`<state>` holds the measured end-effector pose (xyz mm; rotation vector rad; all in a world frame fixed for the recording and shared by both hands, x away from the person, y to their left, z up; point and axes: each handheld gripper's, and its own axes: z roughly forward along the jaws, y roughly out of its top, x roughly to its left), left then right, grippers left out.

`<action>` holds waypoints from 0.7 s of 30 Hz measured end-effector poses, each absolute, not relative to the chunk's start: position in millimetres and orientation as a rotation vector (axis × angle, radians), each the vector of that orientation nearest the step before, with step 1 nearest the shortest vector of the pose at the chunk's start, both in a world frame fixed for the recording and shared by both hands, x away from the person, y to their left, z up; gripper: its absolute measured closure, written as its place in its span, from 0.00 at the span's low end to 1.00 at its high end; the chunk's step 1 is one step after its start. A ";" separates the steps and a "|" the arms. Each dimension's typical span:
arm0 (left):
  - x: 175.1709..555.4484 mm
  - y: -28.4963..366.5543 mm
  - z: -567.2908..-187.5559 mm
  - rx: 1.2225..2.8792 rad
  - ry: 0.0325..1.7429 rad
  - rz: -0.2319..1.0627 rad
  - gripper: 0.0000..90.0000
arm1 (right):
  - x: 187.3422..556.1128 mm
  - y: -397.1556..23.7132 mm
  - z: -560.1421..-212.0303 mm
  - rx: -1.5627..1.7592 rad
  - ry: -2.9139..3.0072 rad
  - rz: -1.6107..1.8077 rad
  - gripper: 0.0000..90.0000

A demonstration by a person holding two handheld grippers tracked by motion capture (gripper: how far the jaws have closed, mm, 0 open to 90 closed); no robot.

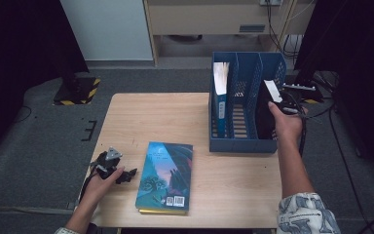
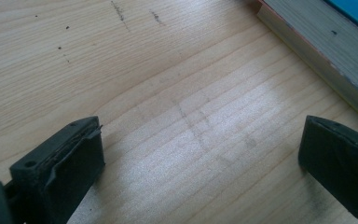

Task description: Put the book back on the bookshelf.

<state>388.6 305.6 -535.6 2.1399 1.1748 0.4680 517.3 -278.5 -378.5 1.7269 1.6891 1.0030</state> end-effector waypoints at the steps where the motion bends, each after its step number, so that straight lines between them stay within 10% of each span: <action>1: 388.6 305.6 -535.6 2.140 1.175 0.468 0.00 | 517.2 -279.1 -378.2 1.726 1.686 1.003 0.58; 21: 388.6 305.8 -535.7 2.141 1.172 0.468 0.00 | 542.8 -276.9 -369.8 1.687 1.648 1.003 0.59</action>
